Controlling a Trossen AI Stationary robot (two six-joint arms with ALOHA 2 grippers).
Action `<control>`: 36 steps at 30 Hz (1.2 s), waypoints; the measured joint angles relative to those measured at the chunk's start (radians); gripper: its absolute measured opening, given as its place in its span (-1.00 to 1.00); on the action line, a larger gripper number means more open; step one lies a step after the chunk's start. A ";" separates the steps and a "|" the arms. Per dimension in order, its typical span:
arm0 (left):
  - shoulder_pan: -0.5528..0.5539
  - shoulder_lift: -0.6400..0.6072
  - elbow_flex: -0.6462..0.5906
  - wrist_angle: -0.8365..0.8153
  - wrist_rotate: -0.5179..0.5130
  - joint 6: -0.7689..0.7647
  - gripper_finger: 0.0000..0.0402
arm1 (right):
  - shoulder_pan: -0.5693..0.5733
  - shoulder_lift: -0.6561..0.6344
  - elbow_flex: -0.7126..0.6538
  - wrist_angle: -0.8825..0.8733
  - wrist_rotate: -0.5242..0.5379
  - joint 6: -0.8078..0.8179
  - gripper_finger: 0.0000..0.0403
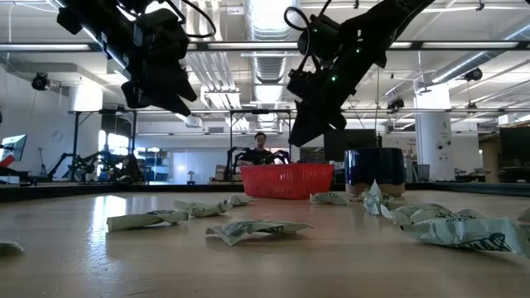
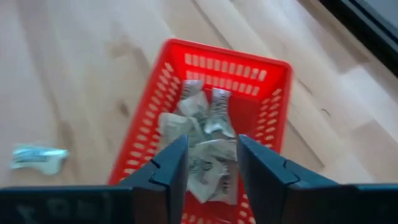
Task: Pick and place Stevia / Truvia into bins
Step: Put the stevia packet into the red basket
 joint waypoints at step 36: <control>-0.063 0.223 0.000 0.046 0.359 0.082 -0.12 | 0.335 -0.270 -0.010 -0.468 -0.491 0.027 -0.44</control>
